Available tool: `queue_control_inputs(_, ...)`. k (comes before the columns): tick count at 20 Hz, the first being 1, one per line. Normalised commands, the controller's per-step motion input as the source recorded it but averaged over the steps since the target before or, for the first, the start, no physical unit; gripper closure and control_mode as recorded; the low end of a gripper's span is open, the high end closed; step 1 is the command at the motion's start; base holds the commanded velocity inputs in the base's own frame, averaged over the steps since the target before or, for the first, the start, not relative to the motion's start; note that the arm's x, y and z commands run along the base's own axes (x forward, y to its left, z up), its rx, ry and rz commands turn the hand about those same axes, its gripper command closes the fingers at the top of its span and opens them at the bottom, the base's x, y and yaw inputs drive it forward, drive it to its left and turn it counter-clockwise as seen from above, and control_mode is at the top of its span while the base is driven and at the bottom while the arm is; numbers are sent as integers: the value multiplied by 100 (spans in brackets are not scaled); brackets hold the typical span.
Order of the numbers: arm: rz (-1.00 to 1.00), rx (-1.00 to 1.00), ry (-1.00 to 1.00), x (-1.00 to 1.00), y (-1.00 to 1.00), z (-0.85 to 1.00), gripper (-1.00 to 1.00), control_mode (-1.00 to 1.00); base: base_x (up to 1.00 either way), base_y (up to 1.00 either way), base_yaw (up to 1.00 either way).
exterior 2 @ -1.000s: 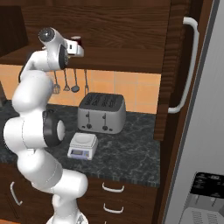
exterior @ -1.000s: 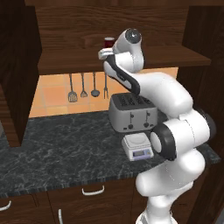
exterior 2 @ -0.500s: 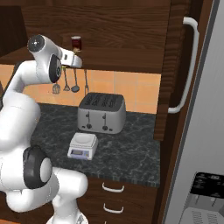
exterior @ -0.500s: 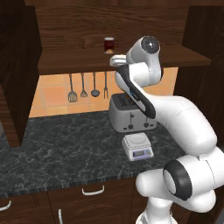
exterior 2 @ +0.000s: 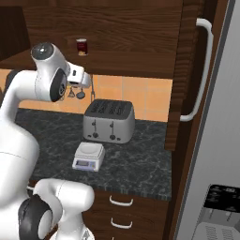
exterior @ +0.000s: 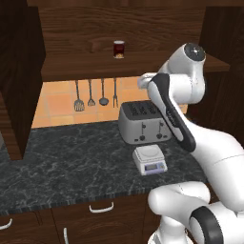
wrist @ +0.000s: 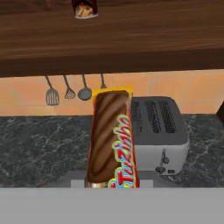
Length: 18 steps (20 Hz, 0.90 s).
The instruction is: Pick the bar and place it on the digital scale for weighing, and close the cabinet.
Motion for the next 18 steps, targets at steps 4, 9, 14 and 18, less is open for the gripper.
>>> queue_control_inputs(4,37,-8,4,-28,-3,-59,100,-100,0,0,0)
queue_control_inputs(9,41,-6,0,-3,-19,-67,100,-100,0,0,0)
queue_control_inputs(14,40,-3,0,0,-17,-69,100,-100,0,0,0)
queue_control_inputs(18,35,0,0,4,-15,-61,100,-100,0,0,0)
